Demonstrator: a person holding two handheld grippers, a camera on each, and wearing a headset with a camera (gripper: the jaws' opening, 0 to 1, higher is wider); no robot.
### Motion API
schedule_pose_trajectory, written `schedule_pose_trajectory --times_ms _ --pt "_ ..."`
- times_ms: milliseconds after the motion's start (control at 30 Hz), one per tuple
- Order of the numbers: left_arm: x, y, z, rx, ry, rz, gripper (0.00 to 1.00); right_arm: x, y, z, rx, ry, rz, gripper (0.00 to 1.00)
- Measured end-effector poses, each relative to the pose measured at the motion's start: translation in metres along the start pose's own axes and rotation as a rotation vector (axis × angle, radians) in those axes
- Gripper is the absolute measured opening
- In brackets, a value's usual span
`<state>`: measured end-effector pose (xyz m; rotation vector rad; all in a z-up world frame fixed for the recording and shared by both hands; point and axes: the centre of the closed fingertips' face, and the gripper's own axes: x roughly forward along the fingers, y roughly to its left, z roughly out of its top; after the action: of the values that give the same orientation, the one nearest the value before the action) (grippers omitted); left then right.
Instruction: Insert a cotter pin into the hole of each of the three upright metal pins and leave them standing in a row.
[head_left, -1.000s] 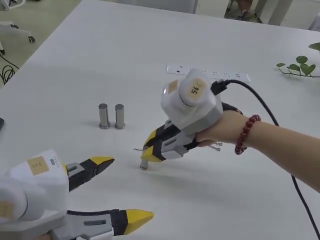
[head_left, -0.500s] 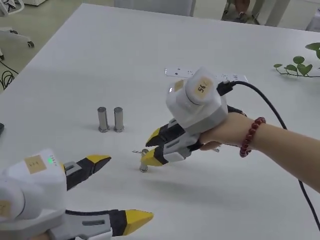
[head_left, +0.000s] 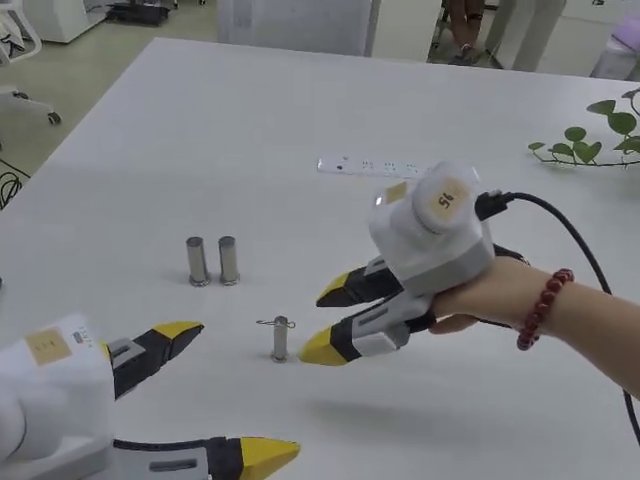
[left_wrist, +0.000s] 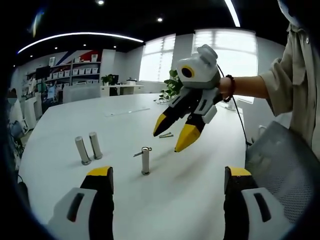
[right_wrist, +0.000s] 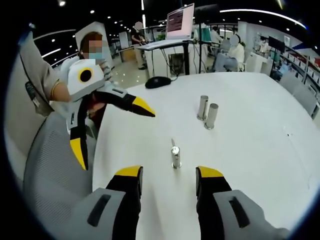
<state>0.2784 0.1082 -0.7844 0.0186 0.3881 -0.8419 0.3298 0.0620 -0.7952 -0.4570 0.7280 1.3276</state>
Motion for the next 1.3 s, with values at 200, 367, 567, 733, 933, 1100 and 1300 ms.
schedule_pose_trajectory --times_ms 200,367,567,733,933,1100,1300 --pt "-0.003 -0.002 0.002 0.011 0.016 0.007 0.95 -0.019 0.003 -0.009 0.034 -0.036 -0.043 0.51" --pt "-0.006 -0.004 0.005 0.014 0.011 0.012 0.95 -0.036 0.006 -0.014 0.064 -0.070 -0.080 0.54" --pt "-0.009 -0.008 0.005 0.021 0.023 0.015 0.95 -0.050 0.015 -0.026 0.093 -0.079 -0.097 0.61" --pt "-0.012 -0.008 0.007 0.022 0.027 0.032 0.94 -0.064 0.020 -0.036 0.128 -0.106 -0.127 0.65" --pt "-0.017 -0.007 0.007 0.028 0.031 0.050 0.92 -0.075 0.025 -0.050 0.178 -0.139 -0.168 0.66" --pt "-0.022 -0.006 0.008 0.024 0.024 0.073 0.91 -0.082 0.028 -0.062 0.223 -0.171 -0.209 0.68" --pt "-0.026 -0.005 0.007 0.021 0.034 0.086 0.89 -0.089 0.033 -0.072 0.238 -0.194 -0.234 0.71"
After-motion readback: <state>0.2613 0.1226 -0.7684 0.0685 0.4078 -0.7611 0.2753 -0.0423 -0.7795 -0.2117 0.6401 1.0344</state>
